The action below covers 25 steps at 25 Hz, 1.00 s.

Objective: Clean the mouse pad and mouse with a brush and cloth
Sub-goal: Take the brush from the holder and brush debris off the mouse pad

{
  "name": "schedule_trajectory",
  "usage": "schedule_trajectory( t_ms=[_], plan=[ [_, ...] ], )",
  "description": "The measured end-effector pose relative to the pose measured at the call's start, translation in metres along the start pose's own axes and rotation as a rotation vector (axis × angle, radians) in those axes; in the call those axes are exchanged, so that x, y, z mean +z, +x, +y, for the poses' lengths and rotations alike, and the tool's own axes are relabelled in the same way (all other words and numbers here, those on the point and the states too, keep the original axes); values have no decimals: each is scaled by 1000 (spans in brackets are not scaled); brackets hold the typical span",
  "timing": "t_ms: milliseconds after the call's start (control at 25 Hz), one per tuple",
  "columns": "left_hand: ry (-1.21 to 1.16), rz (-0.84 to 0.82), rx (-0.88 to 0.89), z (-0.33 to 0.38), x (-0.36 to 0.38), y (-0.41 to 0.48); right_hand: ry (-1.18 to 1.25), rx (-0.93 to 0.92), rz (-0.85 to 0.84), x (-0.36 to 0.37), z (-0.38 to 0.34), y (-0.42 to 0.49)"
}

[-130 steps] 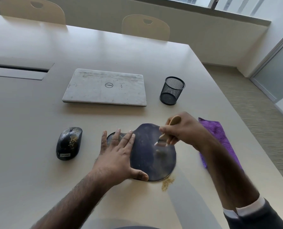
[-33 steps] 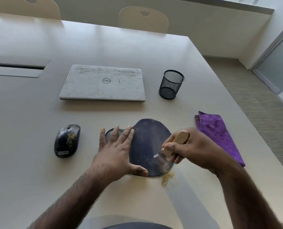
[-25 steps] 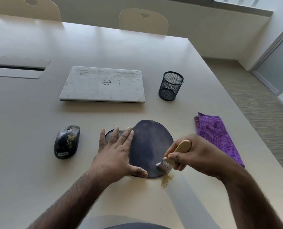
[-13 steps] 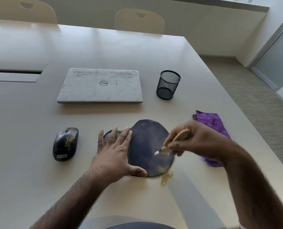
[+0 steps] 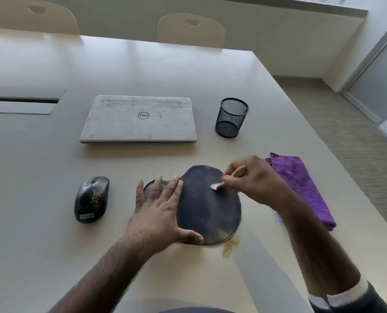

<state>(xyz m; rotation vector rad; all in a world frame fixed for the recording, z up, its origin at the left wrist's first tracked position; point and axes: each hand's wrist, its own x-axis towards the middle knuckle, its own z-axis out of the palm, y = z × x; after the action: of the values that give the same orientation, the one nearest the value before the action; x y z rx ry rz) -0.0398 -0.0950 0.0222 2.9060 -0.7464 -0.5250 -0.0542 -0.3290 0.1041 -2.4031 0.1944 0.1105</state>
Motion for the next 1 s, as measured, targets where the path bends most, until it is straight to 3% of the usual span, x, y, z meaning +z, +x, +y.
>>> schedule_trajectory(
  t_ms=[200, 360, 600, 800, 1000],
  plan=[
    [2, 10, -7, 0, 2, 1, -45, 54, -168, -11, -4, -40],
    [-13, 12, 0, 0, 0, 0, -20, 50, 15, -14, -5, -40],
    [-11, 17, -7, 1, 1, 1, -128, 60, -154, -1, -15, -63],
    [-24, 10, -2, 0, 1, 0, -6, 6, 57, -2, -15, -49],
    [-17, 10, -7, 1, 0, -1, -116, 21, -98, 12, -14, -60]
  ],
)
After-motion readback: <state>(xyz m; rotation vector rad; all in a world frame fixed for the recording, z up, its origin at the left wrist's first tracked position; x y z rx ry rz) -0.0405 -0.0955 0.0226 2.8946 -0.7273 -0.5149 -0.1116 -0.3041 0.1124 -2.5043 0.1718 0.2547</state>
